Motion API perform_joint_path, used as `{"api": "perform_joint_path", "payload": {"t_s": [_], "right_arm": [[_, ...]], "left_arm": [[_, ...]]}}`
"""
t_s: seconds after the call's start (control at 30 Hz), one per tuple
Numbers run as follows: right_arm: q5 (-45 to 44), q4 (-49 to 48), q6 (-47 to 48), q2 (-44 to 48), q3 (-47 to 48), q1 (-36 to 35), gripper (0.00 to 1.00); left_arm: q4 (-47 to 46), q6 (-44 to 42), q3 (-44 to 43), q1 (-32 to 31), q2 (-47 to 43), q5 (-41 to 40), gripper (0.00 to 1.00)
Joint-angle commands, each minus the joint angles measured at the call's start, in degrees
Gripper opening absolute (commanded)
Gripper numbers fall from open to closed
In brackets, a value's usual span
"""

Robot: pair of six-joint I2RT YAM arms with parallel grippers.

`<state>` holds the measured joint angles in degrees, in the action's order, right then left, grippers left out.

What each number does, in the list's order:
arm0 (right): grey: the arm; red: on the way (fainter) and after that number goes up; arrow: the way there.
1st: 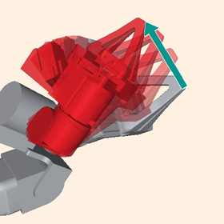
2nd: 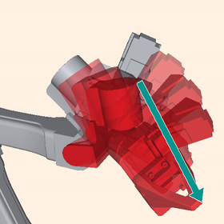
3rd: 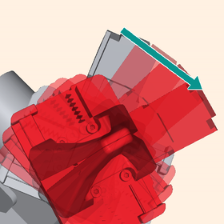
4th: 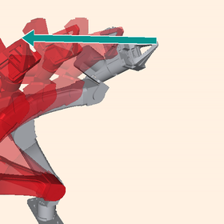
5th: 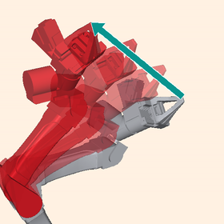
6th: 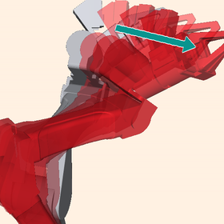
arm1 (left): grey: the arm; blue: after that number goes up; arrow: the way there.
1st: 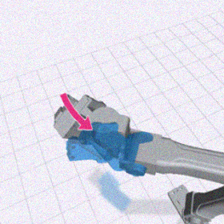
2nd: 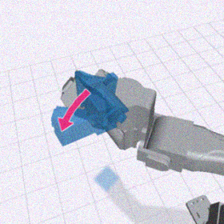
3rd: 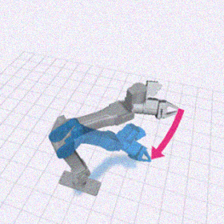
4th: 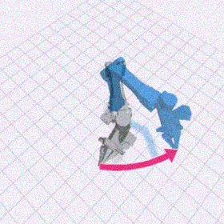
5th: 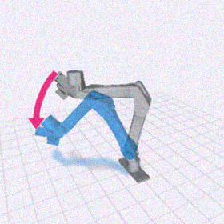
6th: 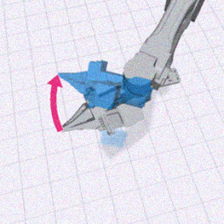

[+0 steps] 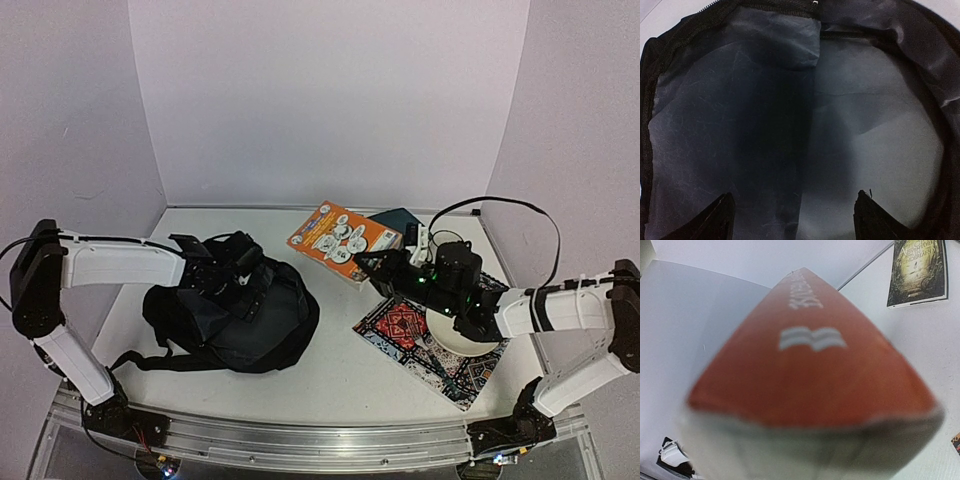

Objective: Pack the student bag
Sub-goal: Pick up the largest pocket of the bag from the student bag.

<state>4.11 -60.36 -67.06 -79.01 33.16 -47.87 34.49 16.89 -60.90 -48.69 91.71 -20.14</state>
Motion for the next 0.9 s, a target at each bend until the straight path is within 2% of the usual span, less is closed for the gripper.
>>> {"api": "perform_joint_path", "payload": {"t_s": [0.0, 0.13, 0.33, 0.5, 0.57, 0.63, 0.87], "right_arm": [[-1.7, -6.2, 2.3, 4.1, 0.9, 0.4, 0.0], [-1.5, -5.9, 2.4, 3.9, 1.4, 0.4, 0.0], [-0.6, -4.3, 2.8, 3.6, 2.7, 0.4, 0.0], [0.0, -3.1, 3.3, 3.7, 3.6, 0.4, 0.0], [0.8, -1.7, 3.8, 3.7, 4.5, 0.4, 0.0], [1.6, 0.3, 4.1, 3.5, 5.6, 0.4, 0.0], [4.3, 5.1, 4.0, 1.0, 10.5, -1.4, 0.0]], "left_arm": [[2.4, -1.2, -3.4, -0.7, 2.8, -8.1, 0.81], [3.0, -0.7, -3.9, -1.3, 7.5, -12.4, 0.75], [3.8, 1.2, -5.2, -1.9, 10.0, -15.0, 0.5], [4.9, 1.6, -6.3, -1.9, 9.4, -15.3, 0.15], [5.7, 1.8, -7.0, -1.9, 7.7, -14.5, 0.04], [6.5, 2.1, -8.0, -1.9, 5.9, -13.6, 0.0], [9.9, 5.6, -13.6, -1.9, 1.7, -12.3, 0.0]]}}
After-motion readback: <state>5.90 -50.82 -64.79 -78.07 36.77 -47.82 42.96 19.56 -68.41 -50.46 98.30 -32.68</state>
